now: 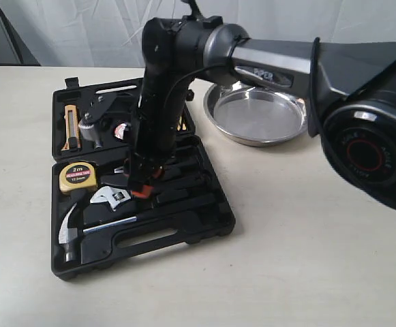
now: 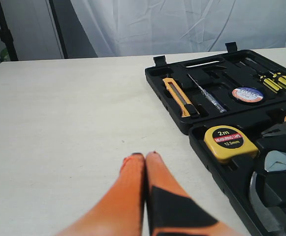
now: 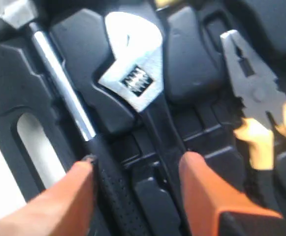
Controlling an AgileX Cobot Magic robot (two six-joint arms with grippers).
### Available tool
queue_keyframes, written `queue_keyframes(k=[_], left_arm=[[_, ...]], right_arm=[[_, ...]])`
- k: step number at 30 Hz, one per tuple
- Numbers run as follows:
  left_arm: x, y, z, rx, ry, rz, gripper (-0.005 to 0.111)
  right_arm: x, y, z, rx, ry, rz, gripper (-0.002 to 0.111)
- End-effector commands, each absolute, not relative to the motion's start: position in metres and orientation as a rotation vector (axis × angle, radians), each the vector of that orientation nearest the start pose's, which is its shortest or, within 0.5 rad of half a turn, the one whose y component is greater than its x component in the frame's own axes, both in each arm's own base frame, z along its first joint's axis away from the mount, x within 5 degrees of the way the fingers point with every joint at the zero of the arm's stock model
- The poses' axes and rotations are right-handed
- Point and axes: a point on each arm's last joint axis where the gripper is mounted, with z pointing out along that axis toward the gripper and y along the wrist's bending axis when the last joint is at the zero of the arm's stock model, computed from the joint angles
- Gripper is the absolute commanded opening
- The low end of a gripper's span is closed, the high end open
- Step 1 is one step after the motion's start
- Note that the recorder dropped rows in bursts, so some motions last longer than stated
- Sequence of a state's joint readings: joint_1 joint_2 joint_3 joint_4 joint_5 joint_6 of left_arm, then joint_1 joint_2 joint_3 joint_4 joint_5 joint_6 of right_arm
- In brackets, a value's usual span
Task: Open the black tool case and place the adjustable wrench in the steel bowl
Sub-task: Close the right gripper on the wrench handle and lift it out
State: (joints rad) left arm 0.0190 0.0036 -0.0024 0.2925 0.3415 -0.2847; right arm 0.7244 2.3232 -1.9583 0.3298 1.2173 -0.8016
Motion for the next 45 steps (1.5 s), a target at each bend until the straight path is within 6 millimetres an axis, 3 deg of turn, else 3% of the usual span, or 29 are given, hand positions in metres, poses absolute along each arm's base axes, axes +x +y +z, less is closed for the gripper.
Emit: queue_keyframes(k=[1,5,11,16,22,32,40,45], left_arm=[[0.053,0.01,0.184,-0.091,1.804,0.093,0.0],[0.053,0.01,0.184,-0.091,1.804,0.093,0.0],[0.053,0.01,0.184,-0.091,1.804,0.093,0.0],[0.053,0.01,0.184,-0.091,1.804,0.093,0.0],[0.053,0.01,0.184,-0.091,1.804,0.093,0.0],[0.053,0.01,0.184,-0.091,1.804,0.093,0.0],[0.053,0.01,0.184,-0.091,1.804,0.093,0.0],[0.053,0.01,0.184,-0.091,1.804,0.093,0.0]], right_arm=[[0.331,0.343,0.154,-2.144,2.193,0.352,0.052],[0.333,0.343,0.142,-2.158,2.192,0.31,0.04],[0.342,0.344,0.123,-2.139,2.176,0.247,0.05],[0.343,0.345,0.112,-2.154,2.165,0.257,0.05],[0.342,0.346,0.117,-2.152,2.153,0.259,0.05],[0.345,0.348,0.154,-2.067,2.063,0.236,0.05],[0.35,0.352,0.155,-2.089,1.943,0.209,0.05],[0.348,0.351,0.14,-2.137,1.973,0.232,0.05]])
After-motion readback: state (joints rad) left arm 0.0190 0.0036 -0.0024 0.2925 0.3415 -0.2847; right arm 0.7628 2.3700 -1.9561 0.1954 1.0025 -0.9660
